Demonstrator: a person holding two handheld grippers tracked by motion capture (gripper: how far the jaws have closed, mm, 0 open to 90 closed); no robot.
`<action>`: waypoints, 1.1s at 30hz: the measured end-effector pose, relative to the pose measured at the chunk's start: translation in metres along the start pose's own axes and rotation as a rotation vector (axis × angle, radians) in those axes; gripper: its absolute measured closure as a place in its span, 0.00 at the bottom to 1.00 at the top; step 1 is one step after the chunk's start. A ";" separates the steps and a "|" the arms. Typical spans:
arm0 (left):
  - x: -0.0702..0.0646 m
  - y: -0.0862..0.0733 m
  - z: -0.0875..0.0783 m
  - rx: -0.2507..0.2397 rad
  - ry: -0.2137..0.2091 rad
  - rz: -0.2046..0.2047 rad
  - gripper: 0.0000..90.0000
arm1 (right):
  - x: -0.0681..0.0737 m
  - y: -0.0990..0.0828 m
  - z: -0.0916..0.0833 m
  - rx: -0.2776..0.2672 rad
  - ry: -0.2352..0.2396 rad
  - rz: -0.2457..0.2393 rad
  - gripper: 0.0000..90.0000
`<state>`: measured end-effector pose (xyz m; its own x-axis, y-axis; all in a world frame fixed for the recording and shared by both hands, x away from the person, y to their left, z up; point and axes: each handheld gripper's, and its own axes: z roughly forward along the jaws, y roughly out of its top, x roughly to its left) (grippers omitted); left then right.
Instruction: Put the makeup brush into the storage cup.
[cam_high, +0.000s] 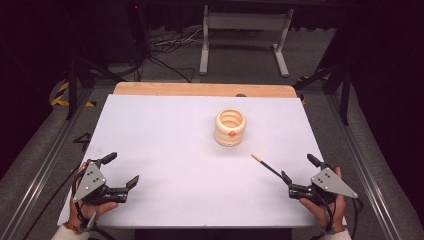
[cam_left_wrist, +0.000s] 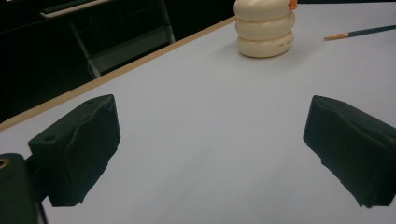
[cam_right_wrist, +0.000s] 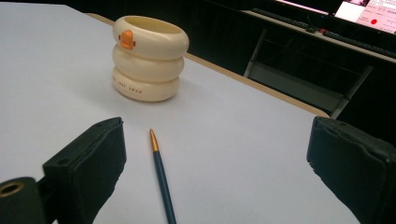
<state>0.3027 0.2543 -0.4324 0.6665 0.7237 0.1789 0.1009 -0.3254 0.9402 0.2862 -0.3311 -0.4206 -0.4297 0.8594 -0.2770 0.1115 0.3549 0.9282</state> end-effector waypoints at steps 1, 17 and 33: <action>0.000 0.000 0.001 0.004 -0.006 0.000 0.05 | -0.001 -0.001 0.000 0.000 0.000 0.004 0.06; -0.005 0.001 0.004 0.005 -0.039 0.008 0.06 | 0.001 -0.001 0.003 0.014 0.008 0.012 0.06; -0.004 0.004 0.024 0.038 -0.084 0.015 0.07 | -0.010 0.019 0.013 0.099 0.089 0.006 0.06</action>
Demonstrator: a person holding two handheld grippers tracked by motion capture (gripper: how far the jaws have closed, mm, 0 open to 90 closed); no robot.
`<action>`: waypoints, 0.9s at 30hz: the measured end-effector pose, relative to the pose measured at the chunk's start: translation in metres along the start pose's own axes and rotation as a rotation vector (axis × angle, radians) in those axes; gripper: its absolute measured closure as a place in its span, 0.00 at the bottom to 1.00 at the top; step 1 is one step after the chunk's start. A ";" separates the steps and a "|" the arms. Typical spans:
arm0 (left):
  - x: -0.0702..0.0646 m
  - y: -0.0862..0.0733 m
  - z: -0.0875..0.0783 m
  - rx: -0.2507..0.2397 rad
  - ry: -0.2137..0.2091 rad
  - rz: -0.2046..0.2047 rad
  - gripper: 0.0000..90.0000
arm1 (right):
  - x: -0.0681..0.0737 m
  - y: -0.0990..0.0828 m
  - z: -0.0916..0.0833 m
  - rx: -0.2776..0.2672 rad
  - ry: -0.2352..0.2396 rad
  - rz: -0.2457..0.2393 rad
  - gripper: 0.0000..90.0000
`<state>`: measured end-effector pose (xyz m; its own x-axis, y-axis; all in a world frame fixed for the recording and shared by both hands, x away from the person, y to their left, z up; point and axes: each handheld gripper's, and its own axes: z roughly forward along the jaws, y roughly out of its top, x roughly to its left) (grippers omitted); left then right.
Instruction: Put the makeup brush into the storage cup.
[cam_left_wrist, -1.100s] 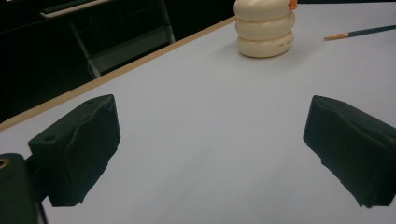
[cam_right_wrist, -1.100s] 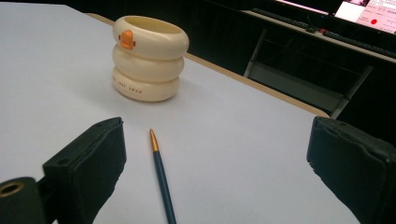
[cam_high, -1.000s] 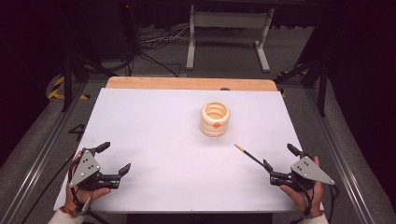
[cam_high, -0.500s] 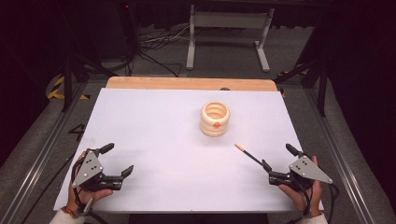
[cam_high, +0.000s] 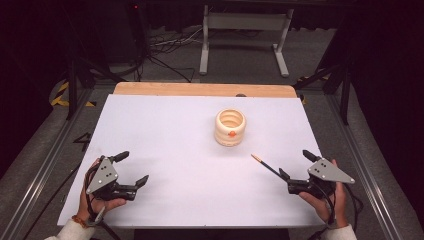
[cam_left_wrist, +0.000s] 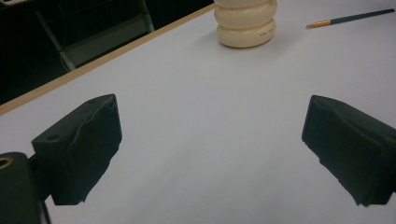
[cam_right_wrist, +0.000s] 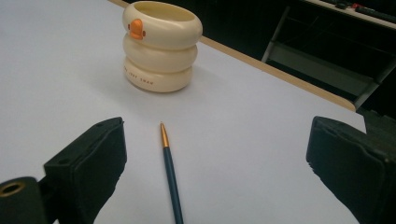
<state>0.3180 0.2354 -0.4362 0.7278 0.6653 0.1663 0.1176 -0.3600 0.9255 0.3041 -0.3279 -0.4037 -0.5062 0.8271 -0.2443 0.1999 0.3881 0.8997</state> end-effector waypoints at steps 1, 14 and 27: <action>-0.001 0.001 0.001 -0.005 -0.001 -0.003 0.07 | -0.001 0.002 0.001 0.003 0.006 0.001 0.06; -0.008 0.006 0.022 0.032 -0.052 -0.003 0.07 | -0.012 0.036 0.023 0.223 0.111 -0.054 0.09; -0.011 0.004 0.024 0.050 -0.076 -0.004 0.08 | -0.009 0.058 0.063 0.487 0.234 -0.081 0.24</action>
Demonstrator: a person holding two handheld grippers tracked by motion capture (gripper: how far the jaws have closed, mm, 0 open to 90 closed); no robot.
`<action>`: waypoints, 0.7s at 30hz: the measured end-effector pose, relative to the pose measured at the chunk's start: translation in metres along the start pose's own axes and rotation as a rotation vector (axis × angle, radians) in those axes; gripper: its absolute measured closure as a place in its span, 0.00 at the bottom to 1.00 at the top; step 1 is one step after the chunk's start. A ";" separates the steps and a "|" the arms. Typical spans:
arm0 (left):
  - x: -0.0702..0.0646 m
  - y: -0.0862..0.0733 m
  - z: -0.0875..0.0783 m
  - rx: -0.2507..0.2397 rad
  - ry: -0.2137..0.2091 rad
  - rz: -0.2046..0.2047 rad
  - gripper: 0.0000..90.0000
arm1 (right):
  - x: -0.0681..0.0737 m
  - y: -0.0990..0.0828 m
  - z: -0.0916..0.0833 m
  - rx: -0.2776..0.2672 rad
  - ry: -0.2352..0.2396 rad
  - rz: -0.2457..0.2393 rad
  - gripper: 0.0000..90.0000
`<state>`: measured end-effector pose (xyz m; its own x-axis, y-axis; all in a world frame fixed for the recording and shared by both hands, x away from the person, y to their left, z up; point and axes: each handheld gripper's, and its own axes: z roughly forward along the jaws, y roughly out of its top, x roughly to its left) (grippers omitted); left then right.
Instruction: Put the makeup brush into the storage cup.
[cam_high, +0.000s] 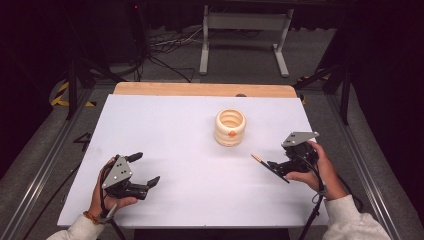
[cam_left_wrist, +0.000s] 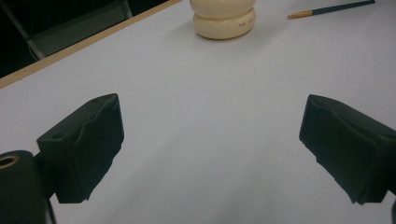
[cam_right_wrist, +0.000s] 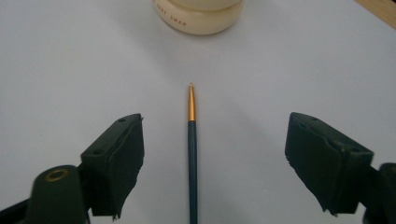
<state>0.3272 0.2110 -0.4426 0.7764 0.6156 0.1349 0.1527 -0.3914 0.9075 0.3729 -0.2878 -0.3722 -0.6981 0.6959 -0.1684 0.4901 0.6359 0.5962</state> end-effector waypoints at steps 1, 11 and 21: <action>0.000 0.000 0.000 0.001 0.000 0.001 0.08 | 0.000 0.004 0.003 0.029 0.011 -0.012 0.24; -0.002 -0.001 -0.001 -0.001 0.005 0.012 0.09 | 0.003 0.035 0.042 0.262 0.040 -0.072 0.40; -0.002 -0.003 -0.001 0.007 0.009 0.013 0.09 | -0.006 0.039 0.076 0.412 0.091 -0.058 0.53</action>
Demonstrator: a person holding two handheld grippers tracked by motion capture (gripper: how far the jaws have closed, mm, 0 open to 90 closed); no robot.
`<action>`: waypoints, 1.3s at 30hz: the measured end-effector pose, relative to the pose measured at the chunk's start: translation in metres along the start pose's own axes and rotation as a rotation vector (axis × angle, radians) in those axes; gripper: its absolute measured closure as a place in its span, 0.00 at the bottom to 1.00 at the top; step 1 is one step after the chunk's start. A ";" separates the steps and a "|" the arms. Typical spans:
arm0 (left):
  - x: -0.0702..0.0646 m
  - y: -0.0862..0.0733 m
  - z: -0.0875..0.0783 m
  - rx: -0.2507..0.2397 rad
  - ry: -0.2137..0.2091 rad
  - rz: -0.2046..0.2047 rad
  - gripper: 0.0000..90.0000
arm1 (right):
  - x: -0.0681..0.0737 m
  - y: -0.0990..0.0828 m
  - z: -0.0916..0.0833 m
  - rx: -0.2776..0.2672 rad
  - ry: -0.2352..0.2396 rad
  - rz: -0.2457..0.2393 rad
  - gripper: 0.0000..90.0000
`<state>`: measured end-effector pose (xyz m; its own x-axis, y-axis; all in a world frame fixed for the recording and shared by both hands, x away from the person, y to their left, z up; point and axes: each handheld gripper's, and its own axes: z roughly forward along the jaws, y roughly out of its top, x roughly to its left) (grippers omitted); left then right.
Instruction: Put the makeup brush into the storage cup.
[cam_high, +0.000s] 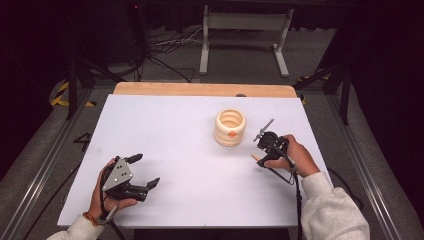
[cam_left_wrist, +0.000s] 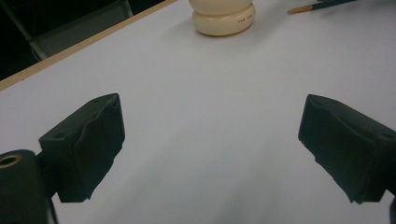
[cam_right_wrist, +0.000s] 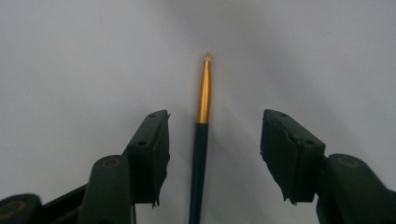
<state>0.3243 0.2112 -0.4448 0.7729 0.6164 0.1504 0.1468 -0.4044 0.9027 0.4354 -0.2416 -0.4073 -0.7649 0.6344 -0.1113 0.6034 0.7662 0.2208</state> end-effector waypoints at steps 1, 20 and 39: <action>0.000 0.000 0.000 0.001 0.001 0.001 0.09 | -0.001 0.001 0.002 0.016 0.008 -0.004 0.55; 0.000 0.000 -0.001 0.000 -0.010 0.005 0.09 | -0.004 0.010 0.014 0.042 0.054 0.026 0.94; 0.002 -0.001 -0.002 -0.005 -0.002 -0.001 0.10 | -0.009 -0.017 -0.035 -0.265 0.003 0.084 0.94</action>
<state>0.3241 0.2143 -0.4440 0.7743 0.6151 0.1485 0.1446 -0.4005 0.9048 0.4241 -0.2638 -0.3760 -0.7157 0.6939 -0.0793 0.5848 0.6575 0.4751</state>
